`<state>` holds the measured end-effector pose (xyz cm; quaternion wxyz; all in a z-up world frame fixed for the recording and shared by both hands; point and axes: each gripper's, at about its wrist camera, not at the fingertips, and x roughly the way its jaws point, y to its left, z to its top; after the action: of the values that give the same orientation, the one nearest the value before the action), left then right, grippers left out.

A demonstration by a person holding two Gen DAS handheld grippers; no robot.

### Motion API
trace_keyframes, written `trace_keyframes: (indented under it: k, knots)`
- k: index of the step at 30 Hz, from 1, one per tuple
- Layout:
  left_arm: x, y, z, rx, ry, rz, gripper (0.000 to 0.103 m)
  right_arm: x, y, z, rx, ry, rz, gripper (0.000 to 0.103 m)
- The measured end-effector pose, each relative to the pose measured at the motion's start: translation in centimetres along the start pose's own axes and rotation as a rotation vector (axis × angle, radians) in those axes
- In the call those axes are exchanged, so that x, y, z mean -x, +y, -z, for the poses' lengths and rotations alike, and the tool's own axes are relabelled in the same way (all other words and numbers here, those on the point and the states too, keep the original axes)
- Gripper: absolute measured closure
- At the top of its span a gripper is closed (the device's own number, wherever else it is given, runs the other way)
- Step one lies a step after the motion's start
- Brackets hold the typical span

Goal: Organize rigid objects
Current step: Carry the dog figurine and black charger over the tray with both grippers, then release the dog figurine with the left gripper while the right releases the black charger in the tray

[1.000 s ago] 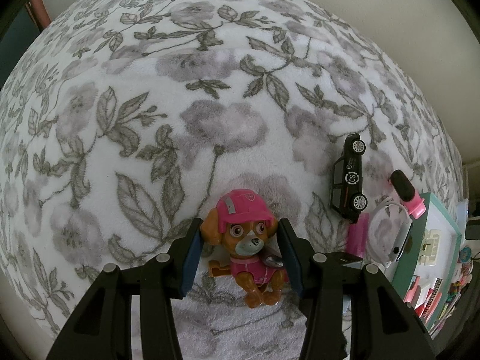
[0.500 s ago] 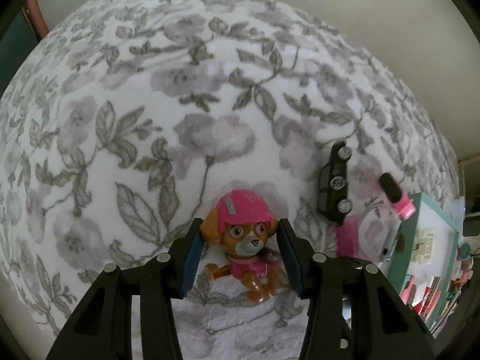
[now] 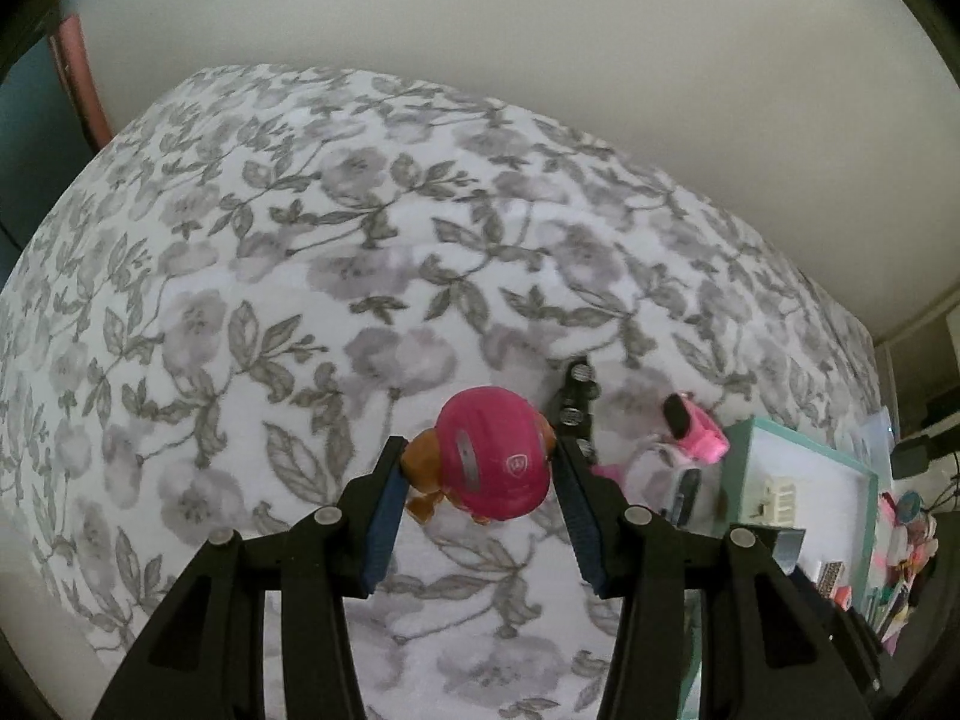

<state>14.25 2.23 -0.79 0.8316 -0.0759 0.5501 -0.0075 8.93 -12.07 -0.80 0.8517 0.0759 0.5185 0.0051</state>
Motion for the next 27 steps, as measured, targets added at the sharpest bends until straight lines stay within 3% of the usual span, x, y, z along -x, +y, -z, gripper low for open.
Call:
trace_keyframes:
  k: [5,9,14,18,22,27]
  knots:
    - [0.3,-3.2,0.8,-0.06,0.007,0.042,0.053,0.5,-4.1,-0.5,-0.087,0.001,0.027,0.06]
    - [0.3,-6.1,1.5,-0.111,0.014,0.073,0.053,0.6,-7.0,-0.5,-0.125,0.006,0.107,0.06]
    - [0.0,-9.7,2.7,-0.166,0.034,0.089,0.053,0.9,-11.0,-0.2,-0.215,0.007,0.116,0.06]
    - [0.0,-12.8,3.6,-0.214,0.043,0.114,0.053,1.2,-13.9,0.1,-0.259,0.004,0.188,0.06]
    - [0.3,-16.4,4.8,-0.281,0.038,0.163,0.053,1.5,-16.2,0.5,-0.288,-0.003,0.286,0.06]
    - [-0.1,-19.8,5.9,-0.332,0.073,0.248,0.053,1.7,-18.9,1.4,-0.354,0.0,0.308,0.06]
